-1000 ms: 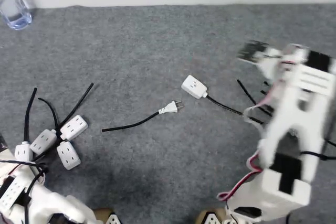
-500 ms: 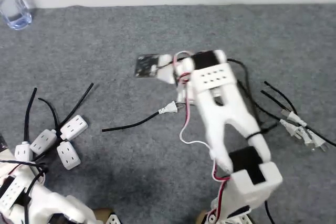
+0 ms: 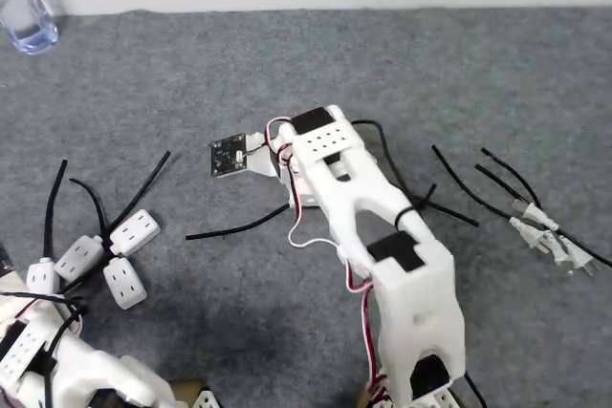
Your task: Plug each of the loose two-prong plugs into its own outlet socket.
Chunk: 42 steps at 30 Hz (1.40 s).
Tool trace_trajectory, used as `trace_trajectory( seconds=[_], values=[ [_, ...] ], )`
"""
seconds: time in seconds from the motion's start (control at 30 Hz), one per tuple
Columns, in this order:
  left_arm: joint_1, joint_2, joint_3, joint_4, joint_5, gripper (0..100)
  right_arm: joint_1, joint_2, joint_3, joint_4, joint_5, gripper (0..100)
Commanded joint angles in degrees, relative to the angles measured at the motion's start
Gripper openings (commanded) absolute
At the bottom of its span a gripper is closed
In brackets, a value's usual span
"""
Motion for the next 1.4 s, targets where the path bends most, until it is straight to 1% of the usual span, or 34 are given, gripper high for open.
trace_trajectory(
  seconds=[0.0, 0.13, 0.27, 0.3, 0.33, 0.4, 0.43, 0.5, 0.57, 0.63, 0.8, 0.93, 1.0, 1.13, 1.27, 1.37],
  values=[
    [0.00, -0.97, -0.31, -1.32, -0.53, 32, -0.48, 2.15, -6.33, 3.65, 0.53, 25.8],
    [0.00, -0.97, -0.31, -1.32, -0.53, 32, 0.04, 4.88, -10.37, 8.84, 0.44, 25.6],
    [0.00, -0.97, -0.31, -1.32, -0.53, 32, 1.63, 5.93, -10.99, 10.68, 0.44, 24.7],
    [0.00, -0.97, -0.31, -1.32, -0.53, 32, 2.42, 6.02, -10.81, 10.77, 0.53, 22.3],
    [0.00, -0.97, -0.31, -1.32, -0.53, 32, 3.30, 6.46, -10.73, 10.77, 0.53, 17.7],
    [0.00, -0.97, -0.31, -1.32, -0.53, 32, 5.14, 7.60, -10.81, 10.42, 0.53, 3.7],
    [0.00, -0.97, -0.31, -1.32, -0.53, 32, 5.85, 8.04, -10.81, 10.42, 0.53, 0.0],
    [0.00, -0.97, -0.31, -1.32, -0.53, 32, 7.08, 8.66, -10.73, 10.86, 0.35, 4.6],
    [0.09, -0.97, -0.31, -1.32, -0.53, 32, 7.60, 8.22, -10.90, 12.26, 0.35, 0.1],
    [0.09, -0.97, -0.31, -1.32, -0.53, 32, 7.43, 6.11, -10.90, 15.08, 0.62, 0.9],
    [0.09, -0.97, -0.31, -1.32, -0.53, 32, 6.37, -3.56, -10.90, 19.91, 0.26, 0.9],
    [0.09, -0.97, -0.31, -1.32, -0.53, 32, 7.60, -14.64, -10.90, 27.74, 0.26, 0.9],
    [0.09, -0.97, -0.31, -1.32, -0.53, 32, 10.95, -21.58, -10.46, 28.79, 0.26, 0.9],
    [0.09, -0.97, -0.31, -1.32, -0.53, 32, 22.20, -32.66, -7.74, 28.53, 1.32, 0.9],
    [0.09, -0.97, -0.31, -1.32, -0.53, 32, 35.74, -36.09, -3.43, 27.65, 7.21, 0.9],
    [0.09, -0.97, -0.31, -1.32, -0.53, 32, 45.58, -36.18, -0.18, 22.55, 7.91, 0.9]
  ],
)
